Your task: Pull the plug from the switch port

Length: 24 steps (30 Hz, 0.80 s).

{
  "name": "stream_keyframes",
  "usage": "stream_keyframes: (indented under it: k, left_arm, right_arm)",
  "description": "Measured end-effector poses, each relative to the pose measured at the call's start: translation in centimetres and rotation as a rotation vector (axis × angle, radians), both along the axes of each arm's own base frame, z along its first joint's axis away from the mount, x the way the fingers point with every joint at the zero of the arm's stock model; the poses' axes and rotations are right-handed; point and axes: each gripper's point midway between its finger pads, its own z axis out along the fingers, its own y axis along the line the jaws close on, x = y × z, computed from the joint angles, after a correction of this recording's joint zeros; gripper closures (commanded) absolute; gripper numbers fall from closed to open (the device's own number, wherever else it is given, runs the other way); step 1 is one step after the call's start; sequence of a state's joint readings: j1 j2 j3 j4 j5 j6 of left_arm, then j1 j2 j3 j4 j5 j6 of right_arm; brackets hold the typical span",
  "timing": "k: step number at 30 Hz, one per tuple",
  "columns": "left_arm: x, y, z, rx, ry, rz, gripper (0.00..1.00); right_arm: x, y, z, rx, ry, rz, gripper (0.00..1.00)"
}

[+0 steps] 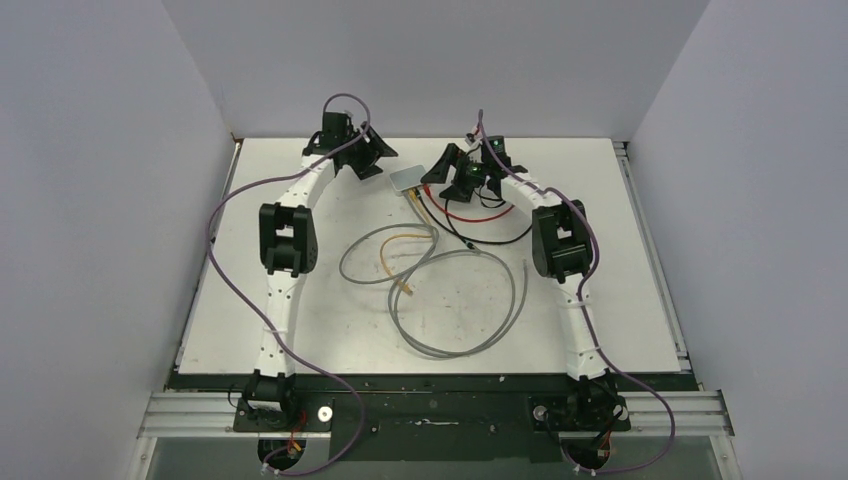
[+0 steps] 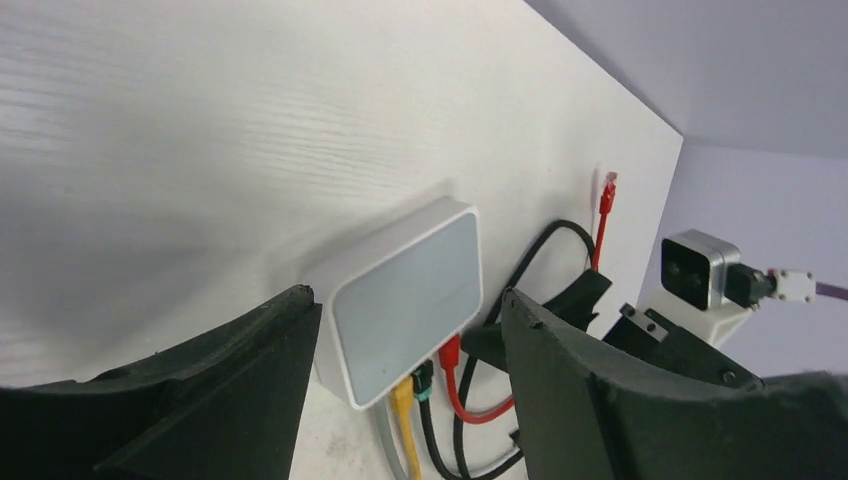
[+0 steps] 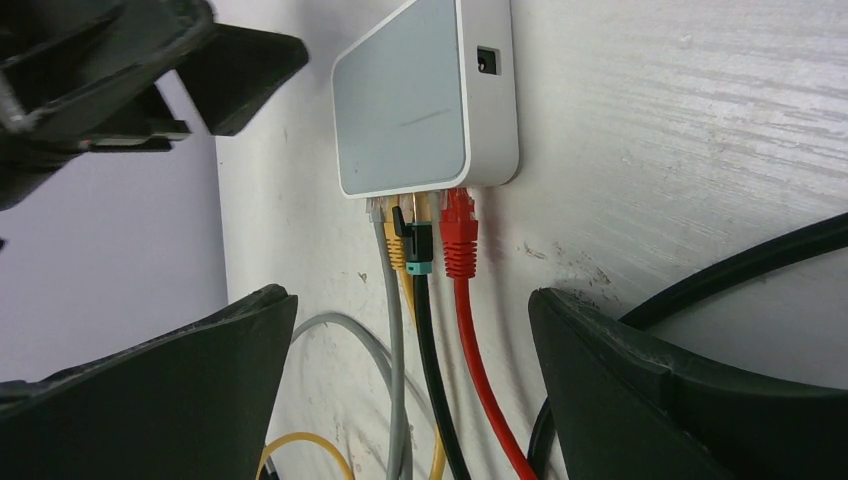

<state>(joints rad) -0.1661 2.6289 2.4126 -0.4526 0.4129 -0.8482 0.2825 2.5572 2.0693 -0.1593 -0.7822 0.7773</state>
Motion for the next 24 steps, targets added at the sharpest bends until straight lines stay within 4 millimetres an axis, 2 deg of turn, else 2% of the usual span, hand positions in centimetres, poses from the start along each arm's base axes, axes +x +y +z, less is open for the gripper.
stream_keyframes:
  k: [5, 10, 15, 18, 24]
  left_arm:
    - [1.4, 0.4, -3.8, -0.087, 0.055, 0.057, 0.34]
    - [3.6, -0.4, -3.1, -0.200, -0.003, 0.090, 0.34]
    - [4.6, -1.6, -3.4, -0.302, -0.025, 0.106, 0.40]
    - [4.6, -2.3, -3.3, -0.352, -0.026, 0.087, 0.46]
    - [2.9, -3.9, -4.2, -0.421, 0.001, 0.005, 0.49]
  right_arm:
    - [-0.2, 0.2, 0.2, 0.024, 0.024, -0.001, 0.10]
    - [-0.3, 0.3, 0.2, 0.045, 0.054, -0.008, 0.10]
    - [-0.3, 0.3, 0.3, 0.067, 0.077, -0.018, 0.11]
    - [-0.2, 0.4, 0.3, 0.086, 0.092, -0.026, 0.11]
    - [-0.1, 0.7, 0.4, 0.117, 0.108, -0.025, 0.13]
